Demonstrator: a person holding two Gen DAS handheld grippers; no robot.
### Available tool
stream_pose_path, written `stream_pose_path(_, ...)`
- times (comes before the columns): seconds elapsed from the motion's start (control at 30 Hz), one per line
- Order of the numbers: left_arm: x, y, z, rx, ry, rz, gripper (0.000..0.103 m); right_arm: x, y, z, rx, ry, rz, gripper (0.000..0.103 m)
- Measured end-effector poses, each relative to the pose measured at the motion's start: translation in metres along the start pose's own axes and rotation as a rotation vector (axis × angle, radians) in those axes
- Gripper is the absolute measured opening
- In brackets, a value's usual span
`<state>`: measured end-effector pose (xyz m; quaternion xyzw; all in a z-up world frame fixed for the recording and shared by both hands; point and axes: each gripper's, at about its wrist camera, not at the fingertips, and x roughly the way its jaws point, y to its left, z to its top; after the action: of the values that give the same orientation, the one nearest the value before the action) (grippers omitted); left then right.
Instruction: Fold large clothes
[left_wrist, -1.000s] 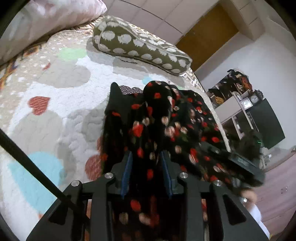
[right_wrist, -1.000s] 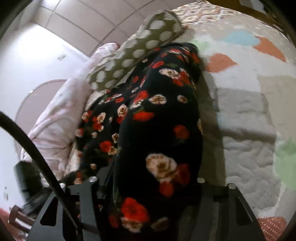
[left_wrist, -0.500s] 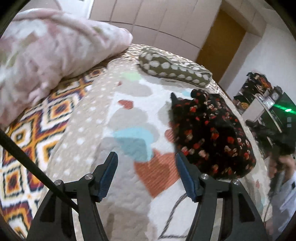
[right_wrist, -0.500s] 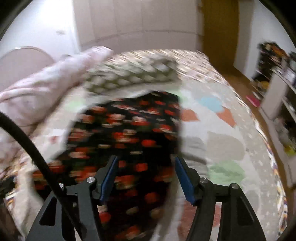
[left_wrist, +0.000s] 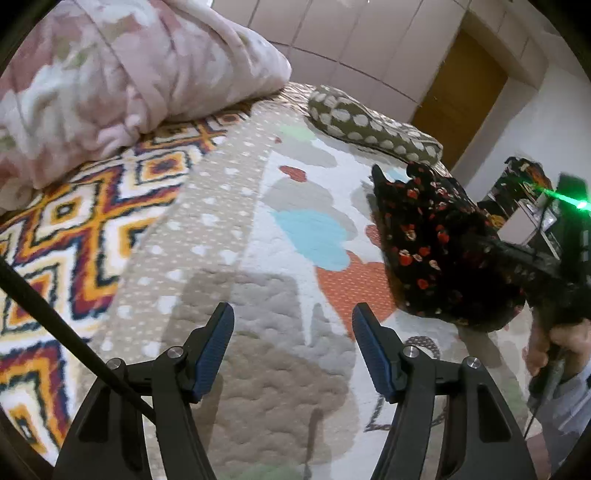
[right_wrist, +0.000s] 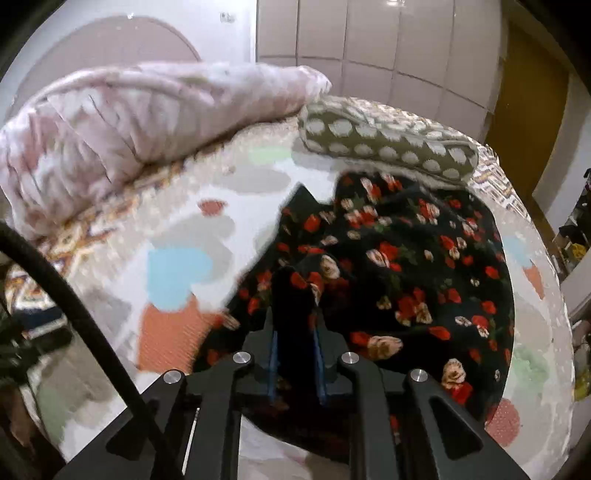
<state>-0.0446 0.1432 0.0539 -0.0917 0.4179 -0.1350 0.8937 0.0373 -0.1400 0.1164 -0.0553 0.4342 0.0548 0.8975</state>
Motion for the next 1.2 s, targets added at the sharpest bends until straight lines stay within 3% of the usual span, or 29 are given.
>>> stream_pose_path(0.1, -0.002, 0.008, -0.001, -0.011, -0.002, 0.015, 0.065, -0.005, 0.025, 0.002, -0.034, -0.008, 0.010, 0.016)
stream_pose_path(0.3, 0.007, 0.010, -0.007, -0.017, 0.026, 0.030, 0.065, 0.039, 0.057, -0.016, -0.063, 0.104, 0.074, 0.017)
stream_pose_path(0.4, 0.016, 0.005, -0.009, -0.011, 0.043, 0.034, 0.065, 0.050, 0.062, -0.028, -0.095, 0.097, 0.078, 0.018)
stream_pose_path(0.6, 0.039, -0.013, -0.011, 0.023, 0.066, 0.039, 0.071, 0.019, 0.052, -0.024, -0.151, 0.039, 0.097, 0.029)
stream_pose_path(0.77, 0.053, -0.021, -0.018, 0.074, 0.068, 0.062, 0.075, -0.032, 0.032, -0.016, -0.128, -0.032, 0.204, 0.032)
stream_pose_path(0.9, 0.059, -0.024, -0.020, 0.097, 0.060, 0.064, 0.084, -0.057, 0.002, 0.003, -0.029, -0.114, 0.302, 0.032)
stream_pose_path(0.97, 0.062, -0.026, -0.022, 0.113, 0.058, 0.069, 0.087, -0.045, -0.011, 0.017, 0.035, -0.120, 0.248, 0.029)
stream_pose_path(1.03, 0.065, -0.031, -0.025, 0.146, 0.057, 0.088, 0.092, -0.019, -0.022, 0.028, 0.119, -0.078, 0.228, 0.010)
stream_pose_path(1.2, 0.070, -0.038, -0.027, 0.198, 0.069, 0.120, 0.096, 0.070, -0.033, 0.041, 0.273, 0.050, 0.260, 0.010)
